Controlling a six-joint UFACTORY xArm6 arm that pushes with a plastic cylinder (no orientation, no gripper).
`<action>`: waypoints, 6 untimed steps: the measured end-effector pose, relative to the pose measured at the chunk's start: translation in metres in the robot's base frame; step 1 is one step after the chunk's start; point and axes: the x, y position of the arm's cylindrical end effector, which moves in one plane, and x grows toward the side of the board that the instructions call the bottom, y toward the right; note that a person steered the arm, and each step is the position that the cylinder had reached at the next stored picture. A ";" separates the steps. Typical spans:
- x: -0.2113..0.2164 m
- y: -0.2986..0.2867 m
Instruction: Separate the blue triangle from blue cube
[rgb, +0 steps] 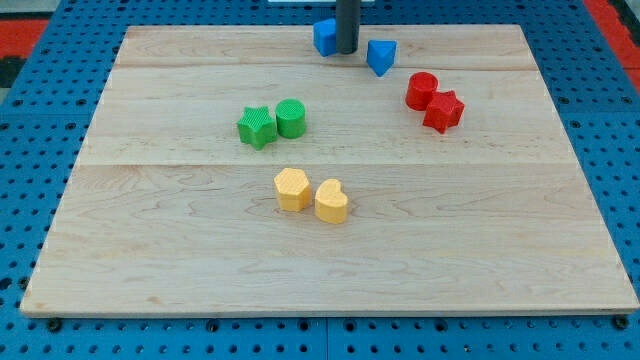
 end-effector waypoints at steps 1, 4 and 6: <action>-0.010 -0.001; 0.016 0.071; 0.031 0.061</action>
